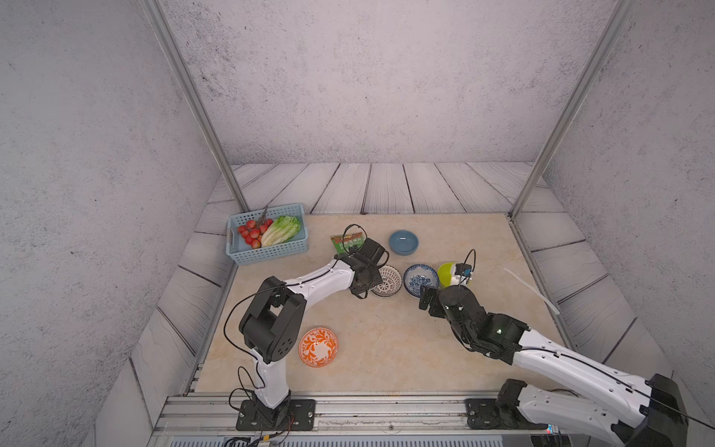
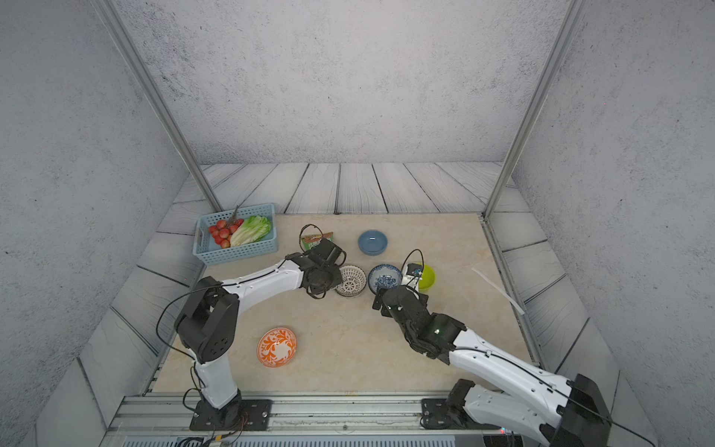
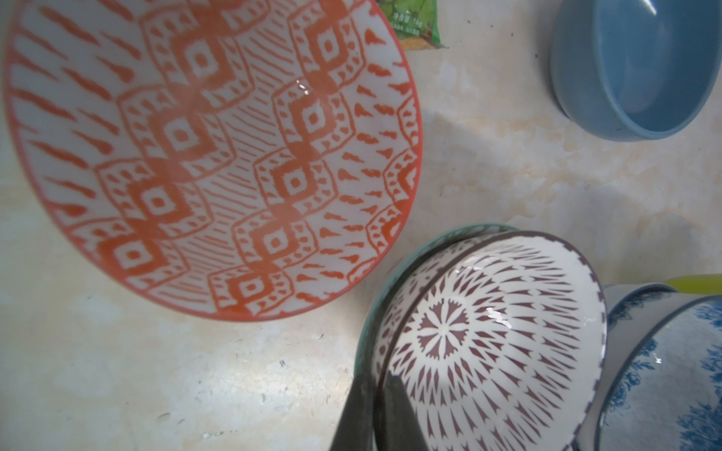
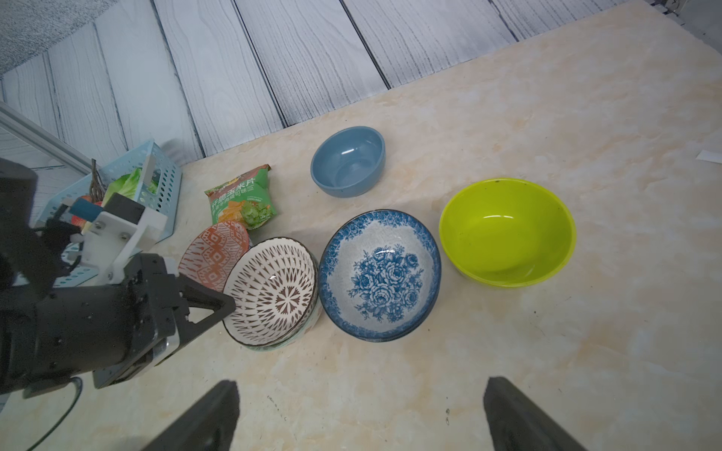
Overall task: Stack the bowls
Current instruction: Place the bowl on the bowl.
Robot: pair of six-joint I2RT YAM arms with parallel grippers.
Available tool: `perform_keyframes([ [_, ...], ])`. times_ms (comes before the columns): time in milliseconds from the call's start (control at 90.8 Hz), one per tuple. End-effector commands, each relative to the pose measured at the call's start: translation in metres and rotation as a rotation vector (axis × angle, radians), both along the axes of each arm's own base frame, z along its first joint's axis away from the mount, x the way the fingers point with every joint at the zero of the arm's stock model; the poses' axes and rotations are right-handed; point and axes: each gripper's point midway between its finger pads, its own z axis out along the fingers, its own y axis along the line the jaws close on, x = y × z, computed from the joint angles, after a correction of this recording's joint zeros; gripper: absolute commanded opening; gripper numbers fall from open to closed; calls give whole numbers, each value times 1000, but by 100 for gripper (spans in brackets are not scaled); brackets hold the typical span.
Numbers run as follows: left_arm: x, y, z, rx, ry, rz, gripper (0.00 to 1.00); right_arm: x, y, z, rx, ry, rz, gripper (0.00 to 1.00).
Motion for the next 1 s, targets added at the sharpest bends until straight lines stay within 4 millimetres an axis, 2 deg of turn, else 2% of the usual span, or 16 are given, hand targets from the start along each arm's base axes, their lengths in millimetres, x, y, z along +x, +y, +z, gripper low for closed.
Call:
perform_keyframes([
  [0, 8, -8, 11, -22, -40, 6, 0, -2, -4, -3, -12, 0, 0, 99],
  [110, 5, -10, 10, -19, -39, 0, 2, -2, -4, -3, -12, 1, 0, 99],
  [264, 2, -11, 12, -21, -42, -9, 26, -2, -4, -2, -12, 1, 0, 99],
  [363, 1, -9, 17, -22, -53, -7, 37, -2, -4, -3, -14, 2, 0, 99],
  [694, 2, 0, 52, 2, -124, -21, 64, -2, -2, -3, -12, 2, 9, 99],
  [782, -1, 4, 60, 10, -133, -28, 75, -2, -2, -4, -16, 4, 10, 99],
  [914, -4, 19, 81, 50, -178, -31, 98, -2, -2, -4, -17, 4, 10, 99],
  [991, -7, 35, 91, 99, -206, -17, 100, -1, -1, -5, -18, 3, 13, 99],
])
